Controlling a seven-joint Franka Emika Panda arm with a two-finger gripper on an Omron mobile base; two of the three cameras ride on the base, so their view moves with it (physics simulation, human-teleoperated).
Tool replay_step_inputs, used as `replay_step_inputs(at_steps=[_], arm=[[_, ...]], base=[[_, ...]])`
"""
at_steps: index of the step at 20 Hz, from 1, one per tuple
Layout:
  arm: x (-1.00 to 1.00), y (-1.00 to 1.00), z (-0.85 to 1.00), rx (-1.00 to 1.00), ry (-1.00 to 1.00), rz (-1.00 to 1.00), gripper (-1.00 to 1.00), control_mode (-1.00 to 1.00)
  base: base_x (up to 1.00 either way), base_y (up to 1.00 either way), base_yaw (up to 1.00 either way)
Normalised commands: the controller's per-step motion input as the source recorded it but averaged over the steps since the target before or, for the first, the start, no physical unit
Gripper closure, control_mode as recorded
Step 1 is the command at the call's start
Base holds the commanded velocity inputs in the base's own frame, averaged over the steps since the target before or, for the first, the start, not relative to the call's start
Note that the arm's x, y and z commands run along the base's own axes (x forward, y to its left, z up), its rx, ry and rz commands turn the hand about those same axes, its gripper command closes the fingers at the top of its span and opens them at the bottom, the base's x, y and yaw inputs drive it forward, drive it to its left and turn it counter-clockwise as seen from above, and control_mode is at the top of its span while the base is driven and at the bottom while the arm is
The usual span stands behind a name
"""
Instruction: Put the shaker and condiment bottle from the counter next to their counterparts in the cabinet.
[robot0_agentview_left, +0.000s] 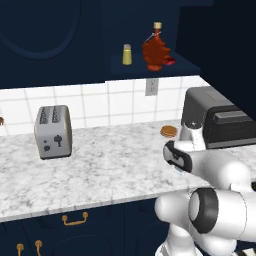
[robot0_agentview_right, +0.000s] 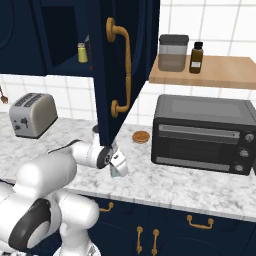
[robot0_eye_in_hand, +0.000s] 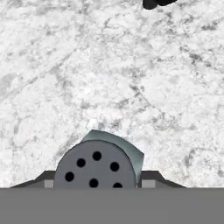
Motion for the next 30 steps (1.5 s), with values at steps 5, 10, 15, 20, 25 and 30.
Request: replay_step_inputs(at_steps=[5, 10, 15, 20, 25, 30], arm=[[-0.11, 0.91, 1.00, -0.01, -0.25, -0.03, 1.00, -1.00], [0.09, 0.90, 0.85, 0.00, -0.10, -0.03, 1.00, -1.00], [0.50, 0.07, 0.90, 0.02, 0.00, -0.01, 1.00, -1.00], [0.40, 0.10, 1.00, 0.09, 0.00, 0.00, 1.00, -1.00], [0.15, 0.70, 1.00, 0.04, 0.00, 0.00, 1.00, -1.00], [0.05, 0.25, 0.60, 0.03, 0.06, 0.03, 1.00, -1.00]], base=[[0.00, 0.00, 0.00], [0.00, 0.00, 0.00], [0.00, 0.00, 0.00], [0.00, 0.00, 0.00], [0.00, 0.00, 0.00], [0.00, 0.00, 0.00]])
